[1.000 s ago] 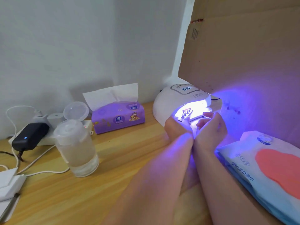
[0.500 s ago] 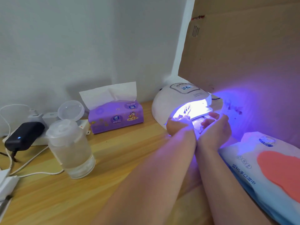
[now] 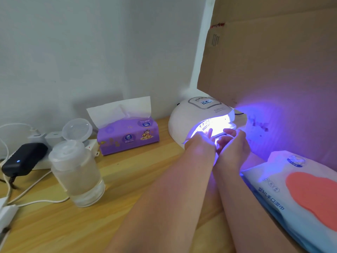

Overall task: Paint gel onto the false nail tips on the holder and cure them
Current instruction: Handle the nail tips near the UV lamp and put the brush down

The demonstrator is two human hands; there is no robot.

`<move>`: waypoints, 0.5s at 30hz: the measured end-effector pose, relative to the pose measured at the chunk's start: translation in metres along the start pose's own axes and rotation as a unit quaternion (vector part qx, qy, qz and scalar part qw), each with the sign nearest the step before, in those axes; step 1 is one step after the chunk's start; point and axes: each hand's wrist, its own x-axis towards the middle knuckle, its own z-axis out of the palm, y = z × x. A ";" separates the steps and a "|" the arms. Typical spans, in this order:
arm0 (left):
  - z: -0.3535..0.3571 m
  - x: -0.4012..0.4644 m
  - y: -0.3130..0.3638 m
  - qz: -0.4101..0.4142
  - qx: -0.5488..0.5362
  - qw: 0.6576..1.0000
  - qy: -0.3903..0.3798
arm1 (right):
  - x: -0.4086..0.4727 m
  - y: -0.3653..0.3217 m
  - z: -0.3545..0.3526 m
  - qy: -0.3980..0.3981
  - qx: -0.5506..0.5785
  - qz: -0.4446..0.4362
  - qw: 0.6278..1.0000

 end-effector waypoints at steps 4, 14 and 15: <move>0.000 -0.011 0.000 0.001 -0.115 0.992 -0.042 | -0.002 0.000 0.001 0.002 0.040 0.013 0.999; -0.029 -0.068 0.000 0.107 0.007 0.993 -0.040 | -0.004 -0.001 -0.005 -0.026 -0.102 -0.083 0.991; -0.038 -0.078 0.002 0.134 0.045 0.989 -0.049 | -0.004 -0.002 -0.004 -0.037 -0.133 -0.120 0.983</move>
